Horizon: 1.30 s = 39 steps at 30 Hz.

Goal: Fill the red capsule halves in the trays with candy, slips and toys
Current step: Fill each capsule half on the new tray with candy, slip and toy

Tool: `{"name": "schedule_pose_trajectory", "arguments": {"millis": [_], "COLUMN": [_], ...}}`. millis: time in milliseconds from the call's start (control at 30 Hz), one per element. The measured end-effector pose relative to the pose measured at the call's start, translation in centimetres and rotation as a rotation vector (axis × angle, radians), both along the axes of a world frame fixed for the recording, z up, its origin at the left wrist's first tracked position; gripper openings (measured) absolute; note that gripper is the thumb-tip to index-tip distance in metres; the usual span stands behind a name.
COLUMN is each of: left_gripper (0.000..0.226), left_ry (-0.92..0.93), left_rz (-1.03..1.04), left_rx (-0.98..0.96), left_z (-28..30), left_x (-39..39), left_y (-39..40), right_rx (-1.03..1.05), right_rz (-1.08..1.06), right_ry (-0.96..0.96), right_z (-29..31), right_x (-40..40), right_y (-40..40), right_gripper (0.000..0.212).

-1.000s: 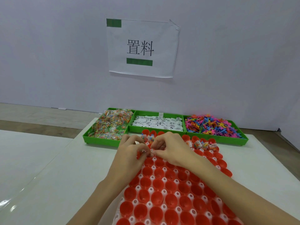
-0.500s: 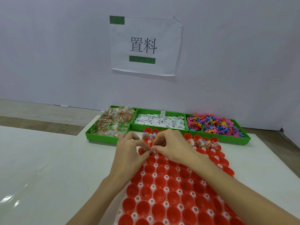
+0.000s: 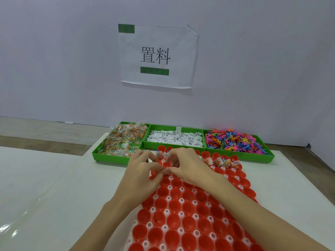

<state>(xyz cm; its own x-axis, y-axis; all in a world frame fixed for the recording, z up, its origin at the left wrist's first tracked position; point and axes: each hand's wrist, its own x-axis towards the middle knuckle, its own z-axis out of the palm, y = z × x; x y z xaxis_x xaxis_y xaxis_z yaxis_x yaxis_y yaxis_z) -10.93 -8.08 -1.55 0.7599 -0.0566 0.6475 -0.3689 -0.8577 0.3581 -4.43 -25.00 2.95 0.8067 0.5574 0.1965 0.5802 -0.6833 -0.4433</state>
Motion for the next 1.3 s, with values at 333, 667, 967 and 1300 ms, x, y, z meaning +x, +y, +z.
{"name": "schedule_pose_trajectory", "arguments": {"millis": [333, 667, 967, 1300], "left_gripper": [0.011, 0.016, 0.021, 0.009], "left_ry": [0.071, 0.011, 0.383, 0.650], "left_rz": [-0.055, 0.218, 0.357, 0.411], "left_rx": [-0.316, -0.477, -0.073, 0.127], "left_z": [0.8, 0.4, 2.9, 5.0], "left_x": [-0.6, 0.6, 5.2, 7.5], "left_y": [0.8, 2.8, 7.3, 7.7], "right_rx": [0.237, 0.788, 0.844, 0.834], "right_rz": [-0.068, -0.234, -0.252, -0.308], "right_ry": [0.070, 0.193, 0.151, 0.128], "right_z": [1.9, -0.2, -0.2, 0.0], "right_x": [-1.4, -4.1, -4.5, -4.6], "right_y": [-4.4, -13.7, -13.6, -14.2], "right_gripper": [0.024, 0.028, 0.027, 0.030]}}
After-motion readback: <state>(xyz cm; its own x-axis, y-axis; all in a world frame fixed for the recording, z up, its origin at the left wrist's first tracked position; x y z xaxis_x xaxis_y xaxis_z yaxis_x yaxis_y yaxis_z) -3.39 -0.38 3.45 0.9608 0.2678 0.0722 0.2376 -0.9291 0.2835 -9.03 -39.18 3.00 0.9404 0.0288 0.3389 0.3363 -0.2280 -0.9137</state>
